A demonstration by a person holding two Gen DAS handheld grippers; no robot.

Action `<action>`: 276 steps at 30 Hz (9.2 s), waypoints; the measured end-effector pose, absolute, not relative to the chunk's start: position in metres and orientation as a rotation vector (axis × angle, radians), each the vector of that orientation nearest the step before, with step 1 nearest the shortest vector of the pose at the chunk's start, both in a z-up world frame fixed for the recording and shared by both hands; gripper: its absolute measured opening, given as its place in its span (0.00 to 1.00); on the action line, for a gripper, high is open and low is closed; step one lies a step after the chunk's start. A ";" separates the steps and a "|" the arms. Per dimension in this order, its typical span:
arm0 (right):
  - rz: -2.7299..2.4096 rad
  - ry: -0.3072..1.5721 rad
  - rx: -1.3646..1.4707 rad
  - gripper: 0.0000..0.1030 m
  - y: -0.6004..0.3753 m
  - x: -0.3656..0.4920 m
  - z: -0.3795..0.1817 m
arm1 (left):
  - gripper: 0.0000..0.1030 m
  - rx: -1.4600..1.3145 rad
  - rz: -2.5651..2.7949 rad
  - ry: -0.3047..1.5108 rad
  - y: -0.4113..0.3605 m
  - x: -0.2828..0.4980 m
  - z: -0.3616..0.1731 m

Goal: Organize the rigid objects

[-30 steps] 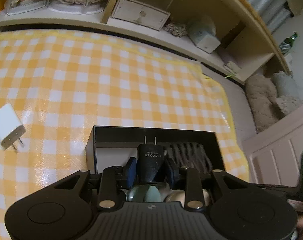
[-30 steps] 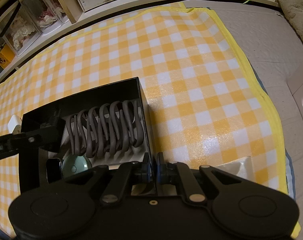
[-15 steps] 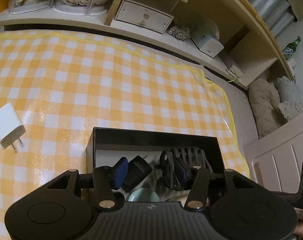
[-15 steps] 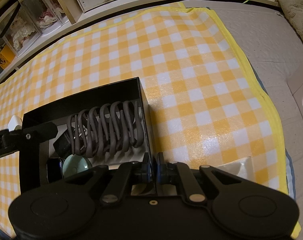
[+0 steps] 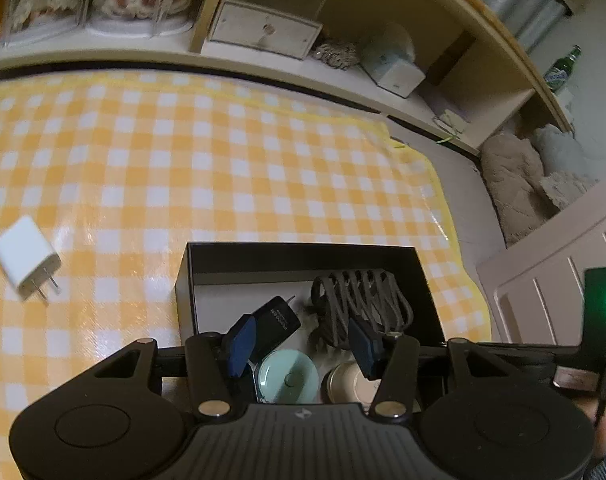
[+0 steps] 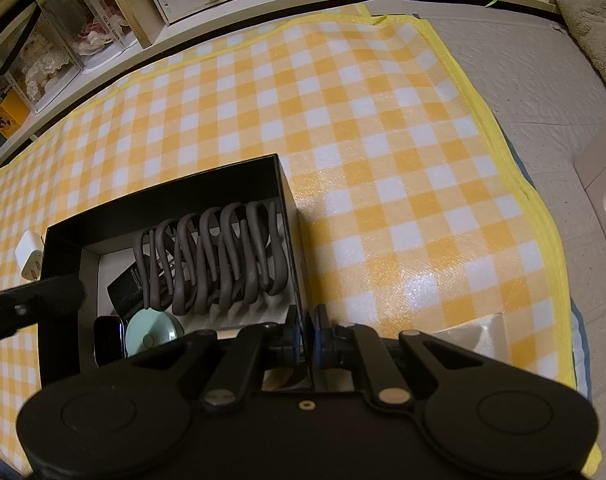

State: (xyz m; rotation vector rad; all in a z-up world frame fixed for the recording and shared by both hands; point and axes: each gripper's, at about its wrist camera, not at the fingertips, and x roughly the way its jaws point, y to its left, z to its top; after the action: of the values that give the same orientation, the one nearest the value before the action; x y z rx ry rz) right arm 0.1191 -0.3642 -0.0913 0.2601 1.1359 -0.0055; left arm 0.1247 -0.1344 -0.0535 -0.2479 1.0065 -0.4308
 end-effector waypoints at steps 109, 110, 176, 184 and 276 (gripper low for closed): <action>-0.002 1.157 0.241 0.07 -0.365 0.113 -0.098 | 0.44 -0.145 -0.026 0.986 0.010 0.172 -0.087; -0.002 1.157 0.242 0.07 -0.365 0.114 -0.098 | 0.44 -0.142 -0.031 0.987 0.009 0.171 -0.087; -0.001 1.159 0.239 0.06 -0.362 0.117 -0.098 | 0.69 -0.006 -0.508 0.892 -0.113 0.125 -0.051; -0.001 1.158 0.239 0.06 -0.361 0.117 -0.098 | 0.79 -0.003 -0.509 0.902 -0.112 0.124 -0.048; -0.120 0.796 0.087 1.00 -0.293 -0.038 0.006 | 1.00 0.032 -0.340 0.833 -0.060 0.014 -0.011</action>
State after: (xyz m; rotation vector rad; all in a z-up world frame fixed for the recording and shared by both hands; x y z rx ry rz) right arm -0.0380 -0.2929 0.0058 0.0873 0.7961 -0.1195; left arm 0.0140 -0.0601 -0.0114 0.0321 0.8332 -0.3398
